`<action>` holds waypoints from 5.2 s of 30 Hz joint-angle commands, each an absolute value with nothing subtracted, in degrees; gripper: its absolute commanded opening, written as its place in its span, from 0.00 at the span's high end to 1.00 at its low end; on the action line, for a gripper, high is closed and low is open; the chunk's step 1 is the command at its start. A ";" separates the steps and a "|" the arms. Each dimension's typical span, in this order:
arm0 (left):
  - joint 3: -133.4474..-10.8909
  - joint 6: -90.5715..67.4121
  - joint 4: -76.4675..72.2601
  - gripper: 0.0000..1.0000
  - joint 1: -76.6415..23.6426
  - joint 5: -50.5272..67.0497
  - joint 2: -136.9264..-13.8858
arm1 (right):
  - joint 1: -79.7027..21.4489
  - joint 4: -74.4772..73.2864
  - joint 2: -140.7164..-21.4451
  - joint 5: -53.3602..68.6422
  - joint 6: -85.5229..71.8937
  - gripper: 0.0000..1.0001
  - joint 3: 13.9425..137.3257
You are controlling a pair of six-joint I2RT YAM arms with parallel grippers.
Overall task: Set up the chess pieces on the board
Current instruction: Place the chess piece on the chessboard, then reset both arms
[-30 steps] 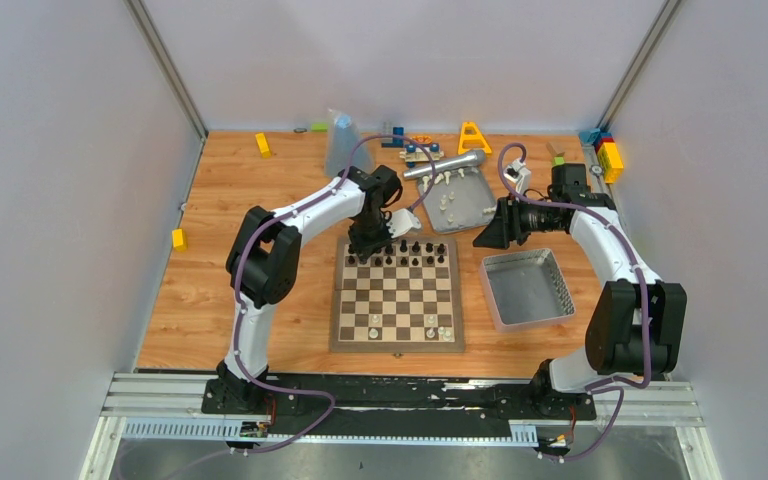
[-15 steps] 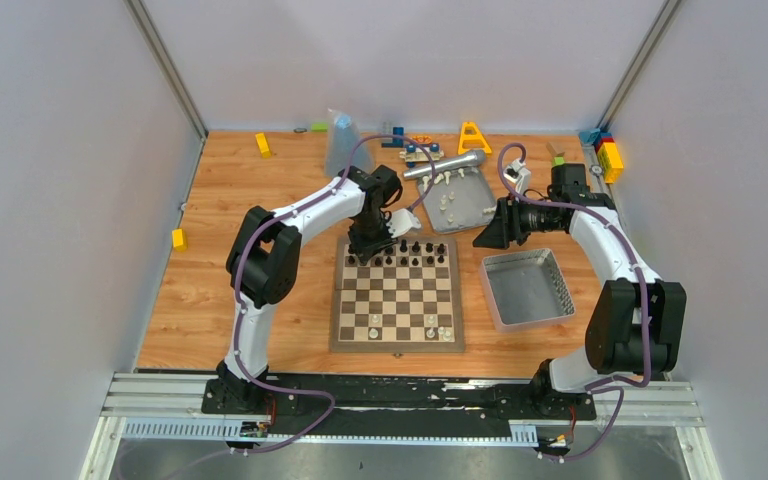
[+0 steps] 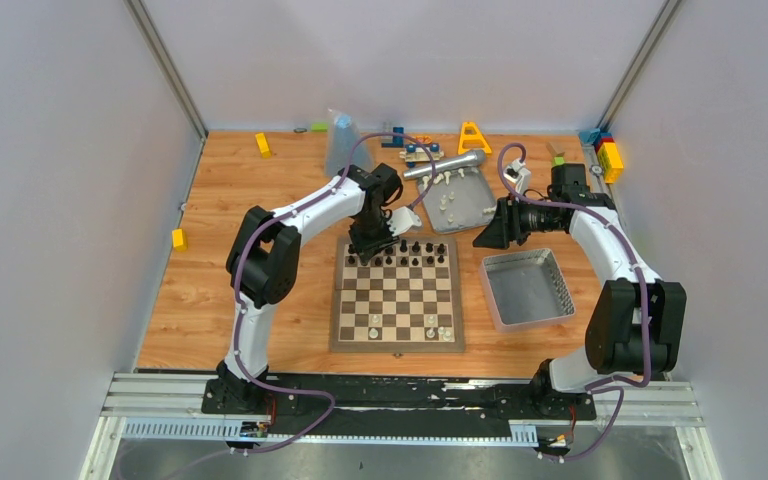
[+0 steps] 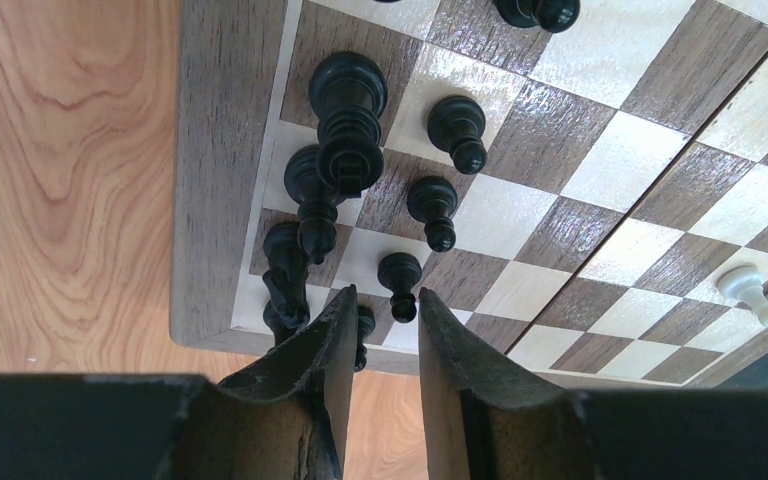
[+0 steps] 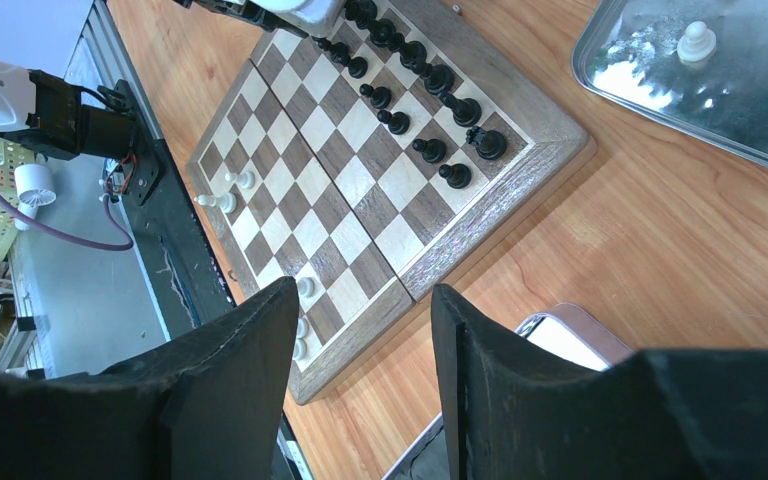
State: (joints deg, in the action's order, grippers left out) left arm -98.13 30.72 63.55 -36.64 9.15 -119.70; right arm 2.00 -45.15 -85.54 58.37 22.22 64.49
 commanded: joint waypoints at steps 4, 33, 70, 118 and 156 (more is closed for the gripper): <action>-99.91 29.80 62.88 0.63 -36.49 9.71 -118.07 | 1.71 -44.41 -85.70 58.93 23.64 0.48 64.34; -99.95 29.58 64.62 0.62 -36.44 10.11 -111.40 | 1.67 -44.46 -85.11 57.78 23.51 0.47 64.66; -65.57 1.33 19.16 0.00 6.26 20.09 -68.10 | 6.15 -25.51 -65.55 16.29 5.13 0.00 61.41; -39.07 8.23 6.42 0.00 7.51 18.12 -47.64 | 6.15 -29.13 -48.89 17.17 10.74 0.00 46.60; -38.89 11.32 7.96 0.00 7.47 19.43 -46.01 | 6.15 -26.86 -38.11 21.33 14.12 0.00 43.71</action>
